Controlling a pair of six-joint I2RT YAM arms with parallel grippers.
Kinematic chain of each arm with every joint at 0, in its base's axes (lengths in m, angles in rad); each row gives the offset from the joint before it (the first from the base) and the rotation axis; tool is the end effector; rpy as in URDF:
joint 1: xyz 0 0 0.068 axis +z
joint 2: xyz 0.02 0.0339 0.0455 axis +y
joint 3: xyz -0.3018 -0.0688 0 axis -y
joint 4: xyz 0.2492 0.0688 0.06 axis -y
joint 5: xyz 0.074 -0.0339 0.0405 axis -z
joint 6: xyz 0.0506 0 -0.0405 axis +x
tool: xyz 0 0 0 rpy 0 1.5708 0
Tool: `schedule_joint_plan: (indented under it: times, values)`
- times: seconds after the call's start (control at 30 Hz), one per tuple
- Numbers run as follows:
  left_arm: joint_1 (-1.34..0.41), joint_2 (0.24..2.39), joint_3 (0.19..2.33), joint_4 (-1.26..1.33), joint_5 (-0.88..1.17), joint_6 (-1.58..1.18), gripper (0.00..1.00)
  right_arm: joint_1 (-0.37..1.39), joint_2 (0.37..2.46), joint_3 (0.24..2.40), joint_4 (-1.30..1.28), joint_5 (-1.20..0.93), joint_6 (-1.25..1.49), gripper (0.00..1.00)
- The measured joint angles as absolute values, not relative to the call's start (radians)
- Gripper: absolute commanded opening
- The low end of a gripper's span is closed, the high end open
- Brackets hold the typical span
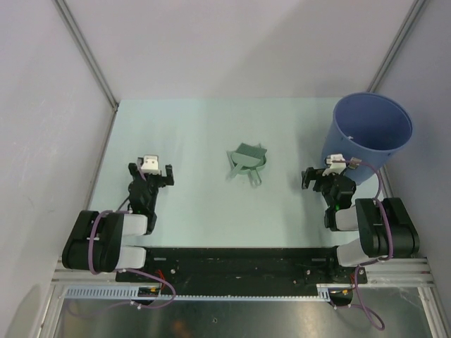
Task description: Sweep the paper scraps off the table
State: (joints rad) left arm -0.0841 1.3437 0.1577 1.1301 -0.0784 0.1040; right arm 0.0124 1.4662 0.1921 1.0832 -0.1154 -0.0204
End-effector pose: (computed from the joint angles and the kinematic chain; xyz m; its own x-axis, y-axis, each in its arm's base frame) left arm 0.2250 -0.0150 0.1921 -0.0548 0.1085 -0.9926 0.0116 0.9941 0.1080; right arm 0.2406 0.0088 0.1693 -0.1871 -0.0226 -0.9821 -0.1292 0.9916 0.0018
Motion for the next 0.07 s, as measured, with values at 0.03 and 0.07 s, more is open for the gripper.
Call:
schedule_joint_plan:
  times: [0.03,0.07]
  values:
    - [-0.084,1.344,0.158,1.135,-0.079,0.104,1.0,0.012,1.466,0.192,1.084,-0.116,-0.02,1.0]
    - [-0.084,1.344,0.158,1.138,-0.079,0.104,1.0,0.012,1.466,0.192,1.084,-0.117,-0.02,1.0]
